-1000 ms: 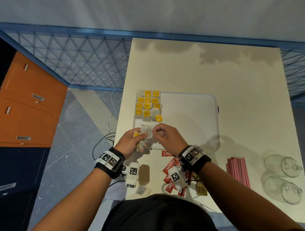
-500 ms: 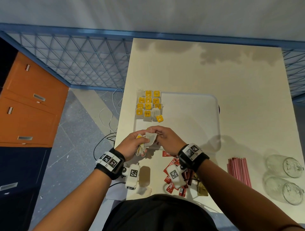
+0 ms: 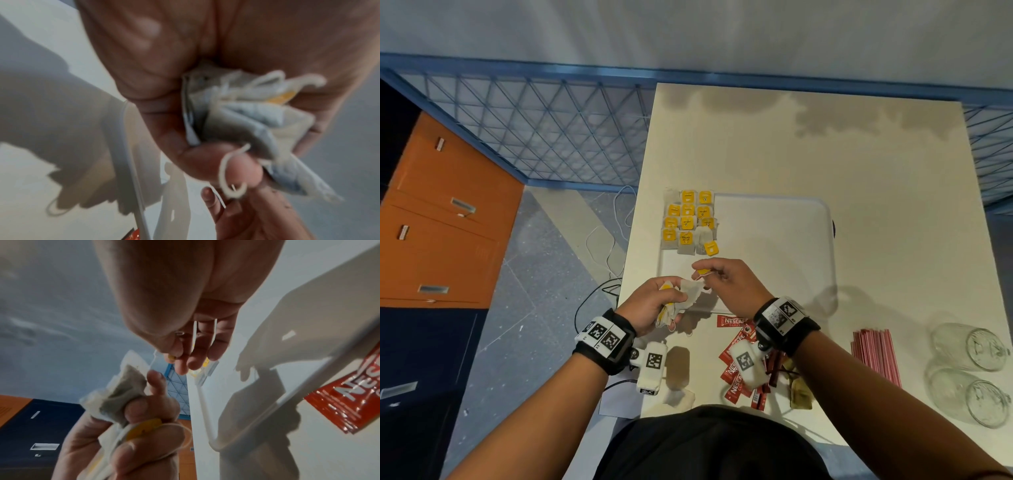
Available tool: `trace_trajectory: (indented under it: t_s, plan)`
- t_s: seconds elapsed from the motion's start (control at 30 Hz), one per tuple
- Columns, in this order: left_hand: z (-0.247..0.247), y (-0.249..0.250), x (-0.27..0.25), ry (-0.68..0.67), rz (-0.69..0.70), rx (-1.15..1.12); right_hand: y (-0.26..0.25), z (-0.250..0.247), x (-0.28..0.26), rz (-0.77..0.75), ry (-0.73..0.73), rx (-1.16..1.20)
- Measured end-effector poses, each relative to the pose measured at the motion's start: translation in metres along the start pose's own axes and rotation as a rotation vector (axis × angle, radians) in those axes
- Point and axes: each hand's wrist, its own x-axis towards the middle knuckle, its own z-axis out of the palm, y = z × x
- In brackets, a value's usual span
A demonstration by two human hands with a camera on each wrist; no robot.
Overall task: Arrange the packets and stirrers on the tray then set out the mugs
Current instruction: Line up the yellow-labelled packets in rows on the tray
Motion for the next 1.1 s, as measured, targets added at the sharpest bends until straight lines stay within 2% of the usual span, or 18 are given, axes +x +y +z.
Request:
trace_trajectory:
  t_s: [0.13, 0.3, 0.43, 0.7, 0.9, 1.1]
  plan:
    - [-0.003, -0.001, 0.000, 0.040, 0.000, 0.016, -0.006, -0.007, -0.002, 0.025, 0.012, 0.112]
    - [-0.005, -0.005, 0.004, 0.105, 0.036, 0.058, -0.015, -0.009, -0.005, -0.060, 0.044, 0.141]
    - [-0.001, -0.003, 0.003, 0.104, 0.053, 0.062, -0.016, -0.006, -0.005, -0.013, 0.031, 0.164]
    - [0.001, -0.001, 0.002, 0.117, 0.071, 0.134, -0.019, -0.009, -0.004, -0.081, 0.003, -0.032]
    - [0.002, 0.004, 0.000, 0.132, 0.096, 0.203, -0.018, -0.010, -0.003, -0.214, -0.080, -0.245]
    - [0.010, 0.010, -0.005, 0.168, 0.141, 0.246, -0.016, -0.009, -0.003, -0.255, -0.155, -0.403]
